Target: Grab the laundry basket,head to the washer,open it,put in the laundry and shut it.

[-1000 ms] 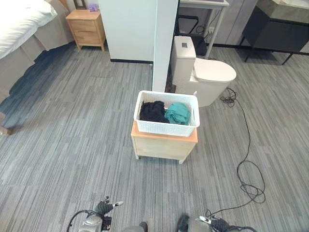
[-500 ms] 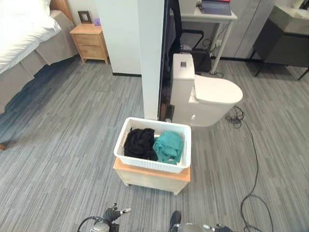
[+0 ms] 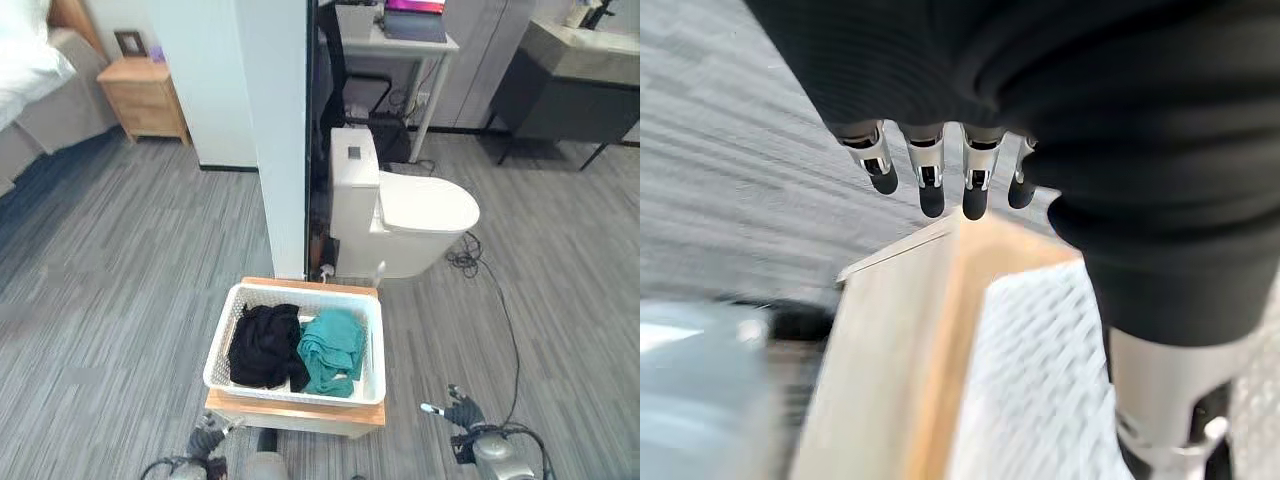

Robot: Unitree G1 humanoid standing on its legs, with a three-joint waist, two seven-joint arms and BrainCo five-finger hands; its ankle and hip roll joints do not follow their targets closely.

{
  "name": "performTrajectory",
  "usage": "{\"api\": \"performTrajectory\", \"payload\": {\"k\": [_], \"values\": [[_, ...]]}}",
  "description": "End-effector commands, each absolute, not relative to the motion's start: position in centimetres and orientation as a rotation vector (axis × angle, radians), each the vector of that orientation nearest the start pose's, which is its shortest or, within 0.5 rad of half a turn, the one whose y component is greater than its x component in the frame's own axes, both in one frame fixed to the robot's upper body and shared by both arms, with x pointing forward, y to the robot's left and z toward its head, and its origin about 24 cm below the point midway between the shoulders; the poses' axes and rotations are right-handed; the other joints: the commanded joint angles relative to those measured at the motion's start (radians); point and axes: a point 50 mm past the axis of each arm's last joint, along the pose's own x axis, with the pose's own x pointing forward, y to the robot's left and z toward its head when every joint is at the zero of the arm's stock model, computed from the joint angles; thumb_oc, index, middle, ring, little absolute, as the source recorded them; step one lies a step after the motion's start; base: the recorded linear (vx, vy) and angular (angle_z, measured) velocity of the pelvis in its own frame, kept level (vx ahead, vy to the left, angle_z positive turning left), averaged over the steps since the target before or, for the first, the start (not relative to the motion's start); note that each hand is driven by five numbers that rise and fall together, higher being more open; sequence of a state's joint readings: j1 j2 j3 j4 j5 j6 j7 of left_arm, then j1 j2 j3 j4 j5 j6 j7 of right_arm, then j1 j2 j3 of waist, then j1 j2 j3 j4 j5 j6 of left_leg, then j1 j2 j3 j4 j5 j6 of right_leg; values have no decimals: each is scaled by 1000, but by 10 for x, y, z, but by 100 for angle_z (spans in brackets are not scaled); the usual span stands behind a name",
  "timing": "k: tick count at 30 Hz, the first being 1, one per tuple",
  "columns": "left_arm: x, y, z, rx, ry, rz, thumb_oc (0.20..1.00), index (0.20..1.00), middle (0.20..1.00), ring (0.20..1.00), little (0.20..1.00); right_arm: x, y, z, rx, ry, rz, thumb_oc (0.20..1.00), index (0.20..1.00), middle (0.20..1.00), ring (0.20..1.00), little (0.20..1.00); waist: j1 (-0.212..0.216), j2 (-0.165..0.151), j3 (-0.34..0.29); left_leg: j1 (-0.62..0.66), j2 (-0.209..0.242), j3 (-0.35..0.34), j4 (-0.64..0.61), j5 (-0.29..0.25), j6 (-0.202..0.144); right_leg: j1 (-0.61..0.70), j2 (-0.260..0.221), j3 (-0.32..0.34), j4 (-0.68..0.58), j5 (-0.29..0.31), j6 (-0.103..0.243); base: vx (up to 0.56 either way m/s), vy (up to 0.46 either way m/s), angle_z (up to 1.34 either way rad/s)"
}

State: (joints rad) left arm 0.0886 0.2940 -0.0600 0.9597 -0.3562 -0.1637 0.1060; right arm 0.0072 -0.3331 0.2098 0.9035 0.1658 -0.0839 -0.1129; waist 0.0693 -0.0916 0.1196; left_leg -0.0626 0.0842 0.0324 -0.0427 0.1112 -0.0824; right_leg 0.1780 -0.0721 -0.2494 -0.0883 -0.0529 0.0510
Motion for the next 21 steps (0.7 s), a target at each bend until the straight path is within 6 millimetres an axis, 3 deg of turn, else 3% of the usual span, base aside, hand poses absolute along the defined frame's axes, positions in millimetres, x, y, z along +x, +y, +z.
{"api": "performTrajectory", "payload": {"k": [1, 6, 8, 11, 14, 15, 16, 19, 21], "values": [[132, 263, -122, 10, 762, 413, 1000, 1000, 1000, 1000, 1000, 176, -265, -99, -298, 716, -207, 1000, 1000, 1000, 1000, 1000, 45, 41, -17, 60, 50, -4, 84, -108, 0, -84, -28, -17, 32, 51, 29, 68, 46, -5], [125, 286, -85, -9, 563, 495, 1000, 1000, 1000, 1000, 1000, 183, -269, -87, -244, 654, -233, 1000, 1000, 1000, 1000, 1000, 78, 53, -21, 90, 32, -5, 54, -122, 10, -67, -41, -31, 9, 58, 42, 57, 48, 1], [133, 295, -69, 34, 493, 489, 1000, 1000, 1000, 1000, 1000, 188, -272, -83, -240, 647, -237, 1000, 1000, 1000, 1000, 1000, 84, 59, -22, 91, 30, -6, 47, -122, 12, -68, -45, -32, 6, 58, 45, 24, 47, -1], [161, 301, -44, 97, 395, 425, 1000, 1000, 1000, 1000, 1000, 207, -271, -75, -246, 624, -221, 1000, 1000, 1000, 1000, 1000, 87, 67, -12, 83, 29, -7, 41, -117, 12, -81, -48, -37, 8, 63, 48, -16, 45, 6], [198, 292, -25, 136, 331, 297, 1000, 1000, 1000, 1000, 1000, 237, -266, -61, -282, 587, -174, 1000, 1000, 1000, 1000, 1000, 80, 79, 19, 58, 31, -11, 36, -104, 13, -114, -50, -37, 16, 72, 49, -98, 45, 2], [199, 292, -25, 135, 329, 297, 1000, 1000, 1000, 1000, 1000, 238, -266, -61, -282, 585, -174, 1000, 1000, 1000, 1000, 1000, 79, 79, 20, 56, 31, -12, 36, -104, 13, -115, -50, -38, 17, 72, 49, -143, 28, 3], [221, 286, -15, 202, 294, 253, 1000, 1000, 1000, 1000, 1000, 254, -258, -54, -291, 559, -144, 1000, 1000, 1000, 1000, 1000, 76, 80, 44, 34, 31, -18, 31, -94, 13, -140, -48, -40, 21, 77, 48, -143, 10, 3], [241, 277, -8, 272, 271, 215, 1000, 1000, 1000, 1000, 1000, 269, -246, -46, -297, 527, -110, 1000, 1000, 1000, 1000, 1000, 71, 76, 75, 6, 32, -23, 32, -86, 13, -169, -46, -40, 26, 82, 48, -149, 1, 10], [269, 266, 6, 332, 224, 191, 1000, 1000, 1000, 1000, 1000, 290, -230, -32, -304, 463, -77, 1000, 1000, 1000, 1000, 1000, 62, 69, 131, -50, 30, -34, 40, -72, 14, -224, -47, -42, 42, 93, 46, -265, -3, 9]]}}
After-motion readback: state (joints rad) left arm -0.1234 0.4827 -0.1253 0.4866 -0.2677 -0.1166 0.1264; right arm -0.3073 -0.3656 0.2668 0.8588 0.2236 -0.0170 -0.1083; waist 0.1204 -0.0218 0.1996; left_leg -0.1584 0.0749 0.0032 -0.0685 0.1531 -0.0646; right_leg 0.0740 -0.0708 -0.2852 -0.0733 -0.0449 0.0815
